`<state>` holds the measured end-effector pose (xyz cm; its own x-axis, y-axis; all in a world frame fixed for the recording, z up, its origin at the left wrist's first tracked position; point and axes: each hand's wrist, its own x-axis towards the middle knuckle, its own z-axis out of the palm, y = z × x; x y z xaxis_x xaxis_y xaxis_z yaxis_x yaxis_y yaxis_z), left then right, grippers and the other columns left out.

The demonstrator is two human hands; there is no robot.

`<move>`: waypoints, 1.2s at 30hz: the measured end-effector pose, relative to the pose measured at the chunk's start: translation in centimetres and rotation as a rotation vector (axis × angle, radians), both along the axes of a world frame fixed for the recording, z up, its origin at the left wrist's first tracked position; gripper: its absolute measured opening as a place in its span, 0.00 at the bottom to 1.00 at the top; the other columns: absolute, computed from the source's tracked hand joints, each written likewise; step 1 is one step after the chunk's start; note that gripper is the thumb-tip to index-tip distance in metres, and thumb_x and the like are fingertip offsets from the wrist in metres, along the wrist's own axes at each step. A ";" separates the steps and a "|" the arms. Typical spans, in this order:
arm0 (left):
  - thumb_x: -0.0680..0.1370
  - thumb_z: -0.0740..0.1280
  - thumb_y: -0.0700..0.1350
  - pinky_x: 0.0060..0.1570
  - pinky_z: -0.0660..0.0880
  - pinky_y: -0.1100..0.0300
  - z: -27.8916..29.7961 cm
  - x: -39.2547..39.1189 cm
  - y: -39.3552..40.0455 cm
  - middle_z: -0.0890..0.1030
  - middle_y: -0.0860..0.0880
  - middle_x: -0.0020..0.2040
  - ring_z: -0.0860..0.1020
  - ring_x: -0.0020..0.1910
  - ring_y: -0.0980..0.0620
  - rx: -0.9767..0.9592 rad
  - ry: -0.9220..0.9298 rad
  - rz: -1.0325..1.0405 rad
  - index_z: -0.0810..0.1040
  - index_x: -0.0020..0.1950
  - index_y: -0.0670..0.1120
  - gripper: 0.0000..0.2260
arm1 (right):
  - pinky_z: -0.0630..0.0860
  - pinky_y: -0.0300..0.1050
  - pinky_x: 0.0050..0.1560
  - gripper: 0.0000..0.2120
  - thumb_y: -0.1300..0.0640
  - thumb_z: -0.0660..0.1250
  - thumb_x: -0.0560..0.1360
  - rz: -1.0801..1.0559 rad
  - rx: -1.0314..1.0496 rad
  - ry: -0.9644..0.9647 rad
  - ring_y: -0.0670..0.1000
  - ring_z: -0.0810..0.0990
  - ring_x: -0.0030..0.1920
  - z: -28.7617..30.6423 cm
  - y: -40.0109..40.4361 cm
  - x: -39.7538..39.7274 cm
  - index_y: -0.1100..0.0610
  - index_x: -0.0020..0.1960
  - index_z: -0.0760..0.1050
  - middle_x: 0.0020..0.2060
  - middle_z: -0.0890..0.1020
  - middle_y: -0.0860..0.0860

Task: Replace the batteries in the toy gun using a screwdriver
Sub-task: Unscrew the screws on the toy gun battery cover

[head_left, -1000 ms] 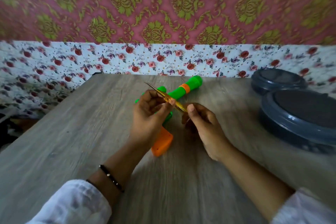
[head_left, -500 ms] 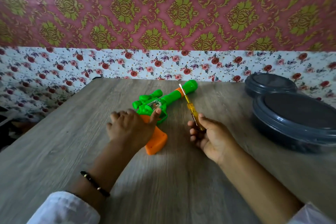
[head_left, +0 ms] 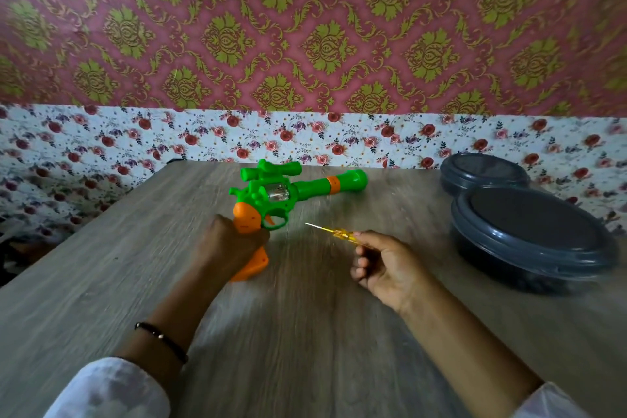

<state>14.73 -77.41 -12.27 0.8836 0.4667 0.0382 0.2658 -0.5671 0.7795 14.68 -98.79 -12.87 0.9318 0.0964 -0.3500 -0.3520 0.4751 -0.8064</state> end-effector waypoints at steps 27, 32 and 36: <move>0.81 0.55 0.51 0.27 0.77 0.62 -1.3 2.6 -2.6 0.81 0.39 0.46 0.82 0.30 0.51 -1.019 -0.238 -0.274 0.69 0.69 0.39 0.21 | 0.68 0.40 0.23 0.08 0.53 0.68 0.70 0.067 -0.158 -0.526 0.50 0.72 0.26 0.6 1.0 -1.8 0.58 0.39 0.79 0.26 0.74 0.54; 0.82 0.54 0.48 0.28 0.77 0.63 -1.1 1.7 -2.7 0.80 0.37 0.48 0.82 0.32 0.53 -0.965 -0.303 -0.291 0.69 0.67 0.43 0.16 | 0.70 0.43 0.25 0.09 0.55 0.66 0.75 0.120 -0.288 -0.674 0.54 0.75 0.27 0.4 1.7 -2.7 0.61 0.44 0.77 0.31 0.80 0.58; 0.82 0.54 0.50 0.29 0.78 0.62 -1.2 1.7 -2.5 0.81 0.41 0.45 0.82 0.32 0.53 -0.964 -0.269 -0.275 0.70 0.66 0.43 0.17 | 0.72 0.42 0.25 0.08 0.55 0.65 0.74 0.151 -0.316 -0.698 0.55 0.78 0.28 0.1 1.7 -2.7 0.59 0.46 0.78 0.35 0.82 0.59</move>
